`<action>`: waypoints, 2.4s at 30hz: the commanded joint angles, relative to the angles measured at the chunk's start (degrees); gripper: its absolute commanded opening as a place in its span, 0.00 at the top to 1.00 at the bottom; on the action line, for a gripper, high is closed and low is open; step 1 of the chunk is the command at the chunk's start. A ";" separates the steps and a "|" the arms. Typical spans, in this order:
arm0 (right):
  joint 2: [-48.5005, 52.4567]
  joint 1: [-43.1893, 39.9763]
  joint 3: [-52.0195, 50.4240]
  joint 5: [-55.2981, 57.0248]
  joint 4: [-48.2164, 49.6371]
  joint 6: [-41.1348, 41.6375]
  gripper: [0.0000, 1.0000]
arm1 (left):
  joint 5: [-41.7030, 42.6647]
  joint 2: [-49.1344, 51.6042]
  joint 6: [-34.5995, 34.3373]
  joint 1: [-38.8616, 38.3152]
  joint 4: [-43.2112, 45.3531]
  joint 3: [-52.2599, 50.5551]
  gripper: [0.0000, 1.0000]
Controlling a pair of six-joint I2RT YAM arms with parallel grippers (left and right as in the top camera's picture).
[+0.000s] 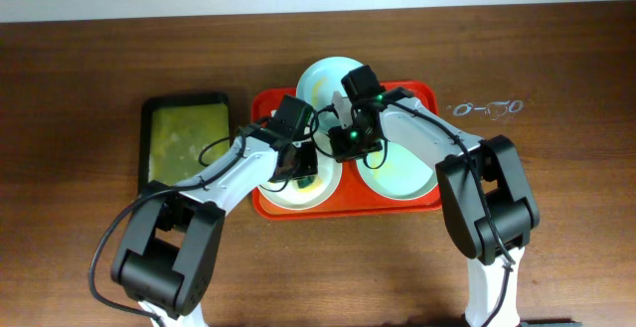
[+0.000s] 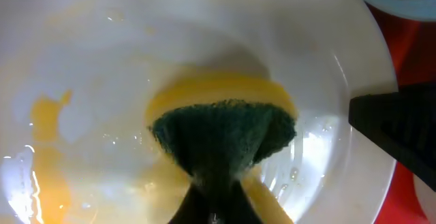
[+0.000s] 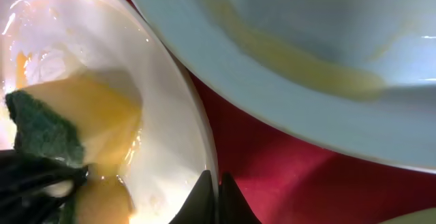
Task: Clean dirty plates on tray and stack at the side
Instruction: 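Scrub the white plate with the sponge in the left gripper, then lift the white plate with the right gripper and place it right of the tray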
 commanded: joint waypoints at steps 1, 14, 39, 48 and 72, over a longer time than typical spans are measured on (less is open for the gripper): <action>0.74 0.20 -0.28 0.48 -0.07 -0.39 0.96 | -8.41 0.68 0.28 -0.20 -1.07 -1.05 1.00; 0.74 0.20 -0.28 0.48 0.09 -0.42 0.96 | -9.49 -0.96 0.33 6.58 -8.87 4.11 1.00; 0.74 0.20 -0.28 0.50 1.25 -0.37 0.96 | -26.18 3.67 -4.50 5.77 -10.84 4.57 1.00; 0.74 0.20 -0.28 0.48 1.25 -0.37 0.96 | 1.40 -2.10 -4.50 6.08 -7.78 6.91 1.00; -1.79 1.36 11.82 15.02 -10.86 -3.30 0.96 | -19.89 -16.33 -4.48 10.40 -21.00 10.88 1.00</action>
